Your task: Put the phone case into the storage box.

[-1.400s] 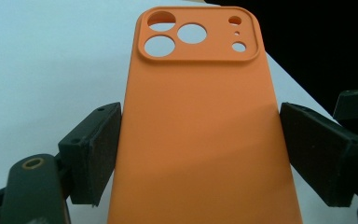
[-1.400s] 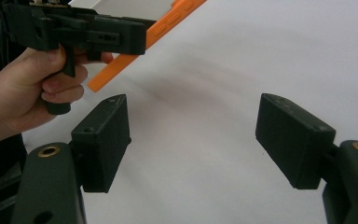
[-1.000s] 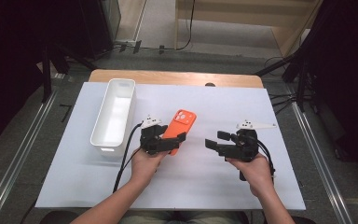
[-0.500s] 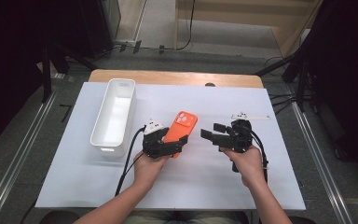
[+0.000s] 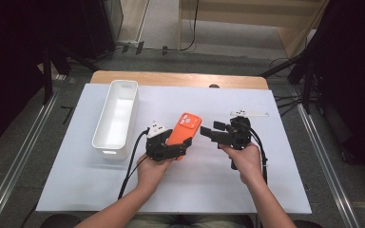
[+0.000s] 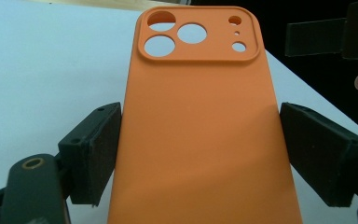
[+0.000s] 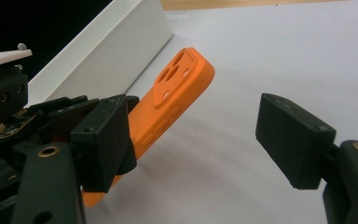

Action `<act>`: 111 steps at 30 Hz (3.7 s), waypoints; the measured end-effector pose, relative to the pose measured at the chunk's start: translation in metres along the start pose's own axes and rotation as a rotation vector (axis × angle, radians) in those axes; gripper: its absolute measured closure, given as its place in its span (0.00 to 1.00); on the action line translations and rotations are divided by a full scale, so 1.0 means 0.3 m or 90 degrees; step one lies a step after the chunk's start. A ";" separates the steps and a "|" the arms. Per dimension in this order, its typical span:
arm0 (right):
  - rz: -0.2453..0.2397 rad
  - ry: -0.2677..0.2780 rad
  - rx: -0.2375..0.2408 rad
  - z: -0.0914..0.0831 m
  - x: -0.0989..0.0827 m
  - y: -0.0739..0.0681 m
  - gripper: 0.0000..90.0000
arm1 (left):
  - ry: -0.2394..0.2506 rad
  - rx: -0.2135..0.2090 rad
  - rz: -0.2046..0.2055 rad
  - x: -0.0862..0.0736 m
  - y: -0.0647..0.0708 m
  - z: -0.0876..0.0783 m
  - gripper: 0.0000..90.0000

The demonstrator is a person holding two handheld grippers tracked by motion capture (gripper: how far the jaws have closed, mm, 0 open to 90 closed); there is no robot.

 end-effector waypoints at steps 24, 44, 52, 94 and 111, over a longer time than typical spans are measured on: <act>0.082 -0.008 0.042 0.089 0.082 -0.012 0.32 | 0.022 0.014 -0.008 0.023 -0.020 -0.002 0.17; 0.122 -0.025 0.032 0.129 0.104 -0.007 0.33 | 0.034 -0.033 -0.080 0.002 0.001 0.012 0.17; 0.148 -0.031 0.048 0.139 0.111 0.003 0.45 | 0.039 -0.028 -0.076 0.003 0.006 0.008 0.17; 0.277 -0.076 0.104 0.128 0.122 -0.015 0.82 | 0.051 -0.013 -0.047 0.002 0.017 0.009 0.17; 0.256 -0.085 0.111 0.119 0.128 -0.038 0.83 | 0.023 -0.020 -0.020 -0.003 0.023 0.025 0.12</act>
Point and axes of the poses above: each handheld gripper's, and its own axes: z roughly forward along the jaws, x roughly out of its top, y roughly to its right, the point moved 10 cm from there along z, roughly forward along the jaws, and after that the axes turned 10 degrees about -y, right-handed, at the moved point
